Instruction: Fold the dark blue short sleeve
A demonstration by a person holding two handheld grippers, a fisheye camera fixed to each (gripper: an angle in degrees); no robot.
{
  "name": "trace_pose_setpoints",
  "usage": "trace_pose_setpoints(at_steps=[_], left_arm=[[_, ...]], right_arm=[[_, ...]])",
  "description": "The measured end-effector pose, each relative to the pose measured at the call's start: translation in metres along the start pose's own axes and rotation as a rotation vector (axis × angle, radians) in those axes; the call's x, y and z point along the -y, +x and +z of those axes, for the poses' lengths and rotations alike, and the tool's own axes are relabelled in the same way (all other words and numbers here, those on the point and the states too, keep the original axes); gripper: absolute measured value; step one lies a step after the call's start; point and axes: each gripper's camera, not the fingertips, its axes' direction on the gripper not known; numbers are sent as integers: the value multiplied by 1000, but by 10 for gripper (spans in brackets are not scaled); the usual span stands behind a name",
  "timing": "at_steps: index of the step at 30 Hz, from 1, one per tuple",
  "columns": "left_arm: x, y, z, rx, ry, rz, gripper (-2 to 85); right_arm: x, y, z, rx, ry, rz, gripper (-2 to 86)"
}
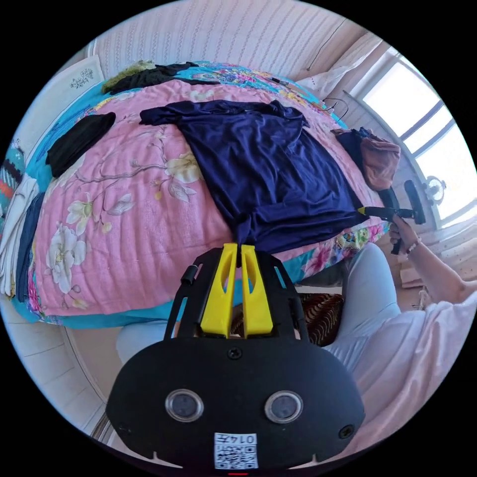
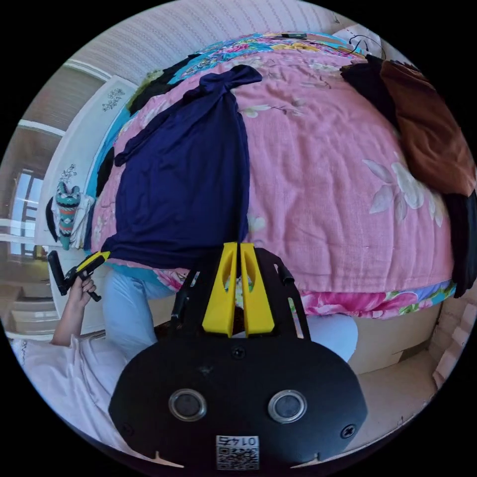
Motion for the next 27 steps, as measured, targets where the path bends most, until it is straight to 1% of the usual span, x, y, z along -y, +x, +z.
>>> trace_pose_setpoints(at_steps=[2,4,5,6,7,8,9,10,12,13,15,17,18,20,22,23,24,25,27], left_arm=[[-13,-10,-35,-95,60,-22,-5],[-30,-25,-92,-243,168,-57,-6],[-35,-28,-109,-274,207,-54,-6],[-45,-31,-143,-338,294,-29,-7],[-55,-33,-179,-405,393,21,-7],[-61,-33,-197,-447,445,61,-8],[-70,-31,-234,-538,545,165,-8],[-80,-27,-270,-589,647,268,-9],[-89,-20,-321,-580,760,378,-10],[-90,-15,-351,-552,812,418,-10],[-85,-10,-387,-476,859,439,-10],[-70,-10,-408,-405,885,424,-10],[-53,-13,-413,-370,876,384,-10],[-19,-24,-406,-322,821,297,-10],[42,-43,-372,-220,681,200,-10],[58,-49,-362,-203,646,178,-10],[91,-60,-343,-184,600,120,-10],[122,-68,-329,-189,579,73,-10],[160,-71,-325,-177,617,43,-10]], right_arm=[[-14,11,-33,127,80,-15,-1],[-37,22,-89,409,243,-103,0],[-44,22,-104,463,286,-134,0],[-57,20,-135,543,368,-211,0],[-70,15,-166,597,438,-298,0],[-76,11,-181,623,472,-344,0],[-88,2,-213,675,543,-437,0],[-98,-7,-244,713,610,-531,0],[-109,-26,-290,734,692,-659,-1],[-113,-41,-318,729,731,-733,-1],[-112,-65,-353,687,761,-817,-2],[-99,-87,-376,634,771,-851,-2],[-82,-98,-382,584,744,-843,-2],[-43,-110,-378,501,684,-798,-2],[27,-111,-347,356,569,-673,-1],[47,-110,-337,312,527,-633,-1],[85,-106,-318,204,455,-551,-1],[118,-101,-307,148,427,-475,-1],[155,-101,-314,148,456,-407,-1]])
